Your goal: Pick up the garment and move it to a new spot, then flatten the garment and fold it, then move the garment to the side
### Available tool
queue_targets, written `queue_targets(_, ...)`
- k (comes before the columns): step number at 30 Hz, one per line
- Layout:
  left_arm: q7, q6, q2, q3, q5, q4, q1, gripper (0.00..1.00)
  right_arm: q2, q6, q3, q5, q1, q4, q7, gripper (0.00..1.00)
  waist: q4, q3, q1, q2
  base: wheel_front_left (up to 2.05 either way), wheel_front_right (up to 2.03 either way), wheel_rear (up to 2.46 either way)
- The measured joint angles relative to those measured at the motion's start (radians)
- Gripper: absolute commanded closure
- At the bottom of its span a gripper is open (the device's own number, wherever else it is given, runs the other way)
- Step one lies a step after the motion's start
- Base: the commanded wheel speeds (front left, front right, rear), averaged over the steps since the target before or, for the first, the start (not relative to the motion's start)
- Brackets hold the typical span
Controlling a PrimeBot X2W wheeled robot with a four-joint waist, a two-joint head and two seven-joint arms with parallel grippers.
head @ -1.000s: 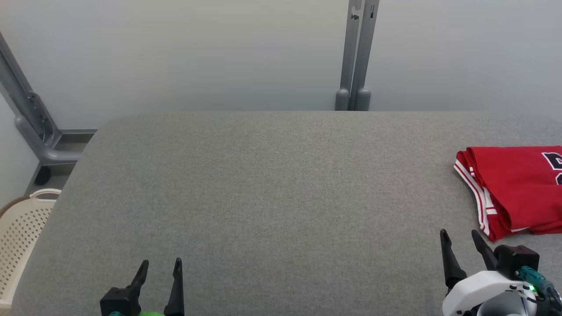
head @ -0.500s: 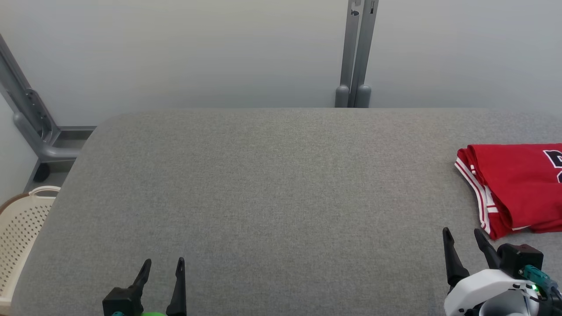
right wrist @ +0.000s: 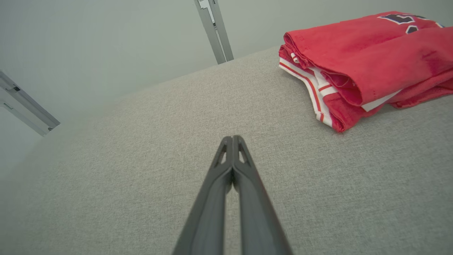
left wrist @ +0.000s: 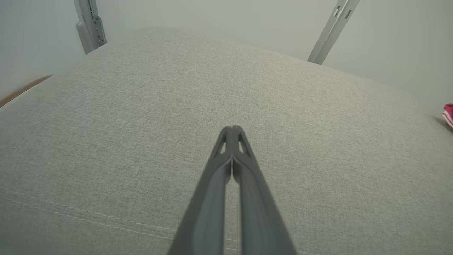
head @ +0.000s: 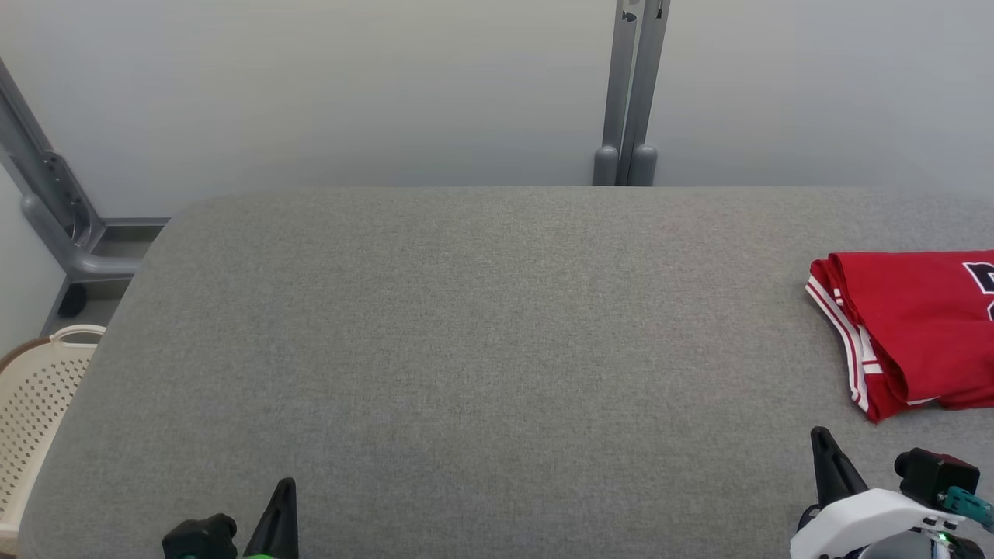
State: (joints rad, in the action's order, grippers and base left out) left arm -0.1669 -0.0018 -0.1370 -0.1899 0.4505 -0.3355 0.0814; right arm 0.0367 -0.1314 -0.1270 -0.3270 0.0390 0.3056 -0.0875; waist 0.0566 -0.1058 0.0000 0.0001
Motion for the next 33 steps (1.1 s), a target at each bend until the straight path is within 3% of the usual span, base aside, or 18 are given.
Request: queue_targets(33,0.122,-0.05,0.034,0.083,0.454,-0.004,-0.111,1.0,0.004,0.0,-0.015,-0.509,-0.003,-0.072,0.052,1.0,-0.016,0.031,0.0,0.0,0.0,0.0,0.0)
